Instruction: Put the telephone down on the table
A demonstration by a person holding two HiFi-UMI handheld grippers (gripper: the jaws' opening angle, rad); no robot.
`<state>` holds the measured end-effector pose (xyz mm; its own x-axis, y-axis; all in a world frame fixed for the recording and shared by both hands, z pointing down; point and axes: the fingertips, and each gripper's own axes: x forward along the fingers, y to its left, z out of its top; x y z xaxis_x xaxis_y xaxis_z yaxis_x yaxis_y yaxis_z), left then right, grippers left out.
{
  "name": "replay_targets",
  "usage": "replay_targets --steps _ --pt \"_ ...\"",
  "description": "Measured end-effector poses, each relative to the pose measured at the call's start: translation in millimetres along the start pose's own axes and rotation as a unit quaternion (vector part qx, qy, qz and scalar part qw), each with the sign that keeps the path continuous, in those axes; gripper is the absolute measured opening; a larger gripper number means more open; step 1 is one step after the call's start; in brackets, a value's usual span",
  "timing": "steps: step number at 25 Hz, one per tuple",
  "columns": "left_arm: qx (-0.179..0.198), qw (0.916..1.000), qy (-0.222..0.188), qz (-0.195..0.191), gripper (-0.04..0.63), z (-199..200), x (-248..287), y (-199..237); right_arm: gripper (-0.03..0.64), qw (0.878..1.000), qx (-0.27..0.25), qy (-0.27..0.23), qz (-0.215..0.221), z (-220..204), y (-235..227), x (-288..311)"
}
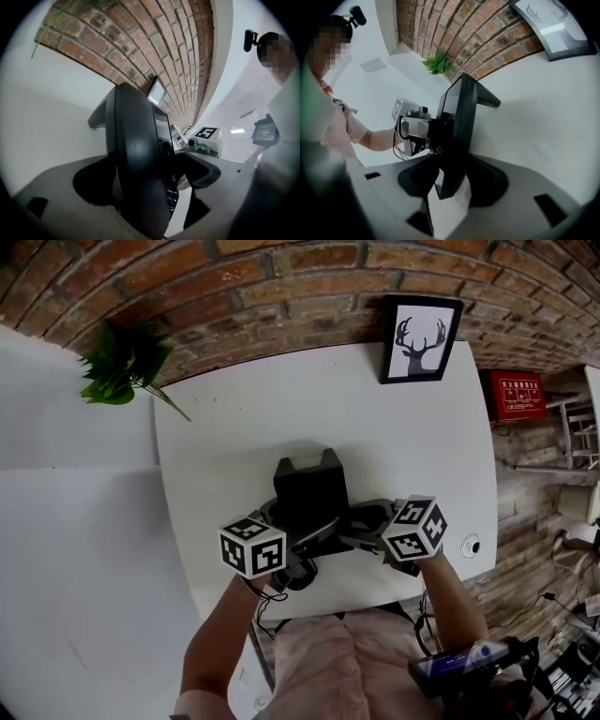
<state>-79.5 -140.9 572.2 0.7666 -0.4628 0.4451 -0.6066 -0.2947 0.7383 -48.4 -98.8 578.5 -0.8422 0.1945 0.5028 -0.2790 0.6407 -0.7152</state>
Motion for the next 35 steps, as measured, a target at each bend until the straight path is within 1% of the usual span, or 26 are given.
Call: replay_targets --steps 2,6,10,12,14,17,19,20,22,23,24,26,28,29,30,32,33,34,35 --pt "0.003 0.9997 -0.006 0.022 0.463 0.3 -7.6 5.7 0.183 1.0 0.0 0.0 0.0 -0.1 -0.3 0.1" --pt "0.001 0.9986 -0.022 0.048 0.463 0.5 -26.1 10.8 0.19 1.0 0.001 0.0 -0.003 0.2 -1.0 1.3" --pt "0.003 0.9965 -0.045 0.07 0.463 0.1 -46.4 3.4 0.207 1.0 -0.007 -0.001 -0.016 0.8 -0.8 1.7" --pt "0.011 0.9943 -0.062 0.086 0.463 3.3 -59.0 -1.8 0.223 1.0 -0.014 -0.008 -0.027 5.8 -1.4 -0.7" --pt "0.025 0.9909 -0.081 0.104 0.463 8.0 -74.2 -8.3 0.257 0.999 -0.021 -0.015 -0.038 12.3 -1.5 -7.4" --pt "0.048 0.9834 -0.117 0.13 0.463 17.0 -101.0 -24.3 0.275 0.997 -0.028 -0.045 -0.051 24.7 3.2 -28.3" --pt "0.073 0.9759 -0.148 0.142 0.463 30.2 -118.2 -42.9 0.272 0.995 -0.04 -0.075 -0.058 38.7 13.2 -45.9" --pt "0.091 0.9707 -0.166 0.148 0.462 40.0 -126.1 -54.8 0.269 0.993 -0.055 -0.087 -0.064 47.6 20.5 -54.7" --pt "0.132 0.9563 -0.206 0.16 0.43 64.7 -141.1 -82.4 0.262 0.985 -0.102 -0.109 -0.087 69.3 39.2 -72.1" --pt "0.151 0.9472 -0.23 0.165 0.397 78.9 -148.3 -97.6 0.257 0.979 -0.129 -0.122 -0.102 83.0 50.0 -81.8" --pt "0.169 0.937 -0.255 0.169 0.347 93.5 -155.5 -113.2 0.241 0.971 -0.155 -0.14 -0.116 98.4 61.8 -92.2" --pt "0.197 0.9143 -0.304 0.181 0.278 121.8 -170.5 -144.2 0.217 0.953 -0.2 -0.184 -0.136 130.1 89.5 -113.9" --pt "0.224 0.8884 -0.344 0.205 0.225 146.3 -186.5 -171.1 0.185 0.931 -0.246 -0.228 -0.146 156.9 121.9 -132.7" --pt "0.238 0.8737 -0.362 0.222 0.182 156.6 -194.7 -182.4 0.175 0.918 -0.271 -0.248 -0.151 167.6 138.3 -140.8" --pt "0.251 0.8581 -0.378 0.24 0.152 165.5 -202.5 -192.8 0.164 0.904 -0.295 -0.267 -0.158 176.7 154.0 -148.8" --pt "0.281 0.8272 -0.402 0.274 0.051 178.6 -214.1 -211.3 0.102 0.874 -0.332 -0.309 -0.176 191.3 180.8 -165.3" --pt "0.296 0.8138 -0.411 0.285 0.017 183.2 -217.6 -219.4 0.07 0.86 -0.342 -0.329 -0.187 196.7 190.6 -173.3" --pt "0.309 0.8029 -0.417 0.293 0.002 186.8 -219.5 -226.6 0.026 0.848 -0.348 -0.348 -0.198 201.0 198.1 -180.6" --pt "0.319 0.7947 -0.422 0.297 0.002 189.3 -220.2 -232.8 0.006 0.838 -0.35 -0.361 -0.21 203.8 203.4 -186.6"
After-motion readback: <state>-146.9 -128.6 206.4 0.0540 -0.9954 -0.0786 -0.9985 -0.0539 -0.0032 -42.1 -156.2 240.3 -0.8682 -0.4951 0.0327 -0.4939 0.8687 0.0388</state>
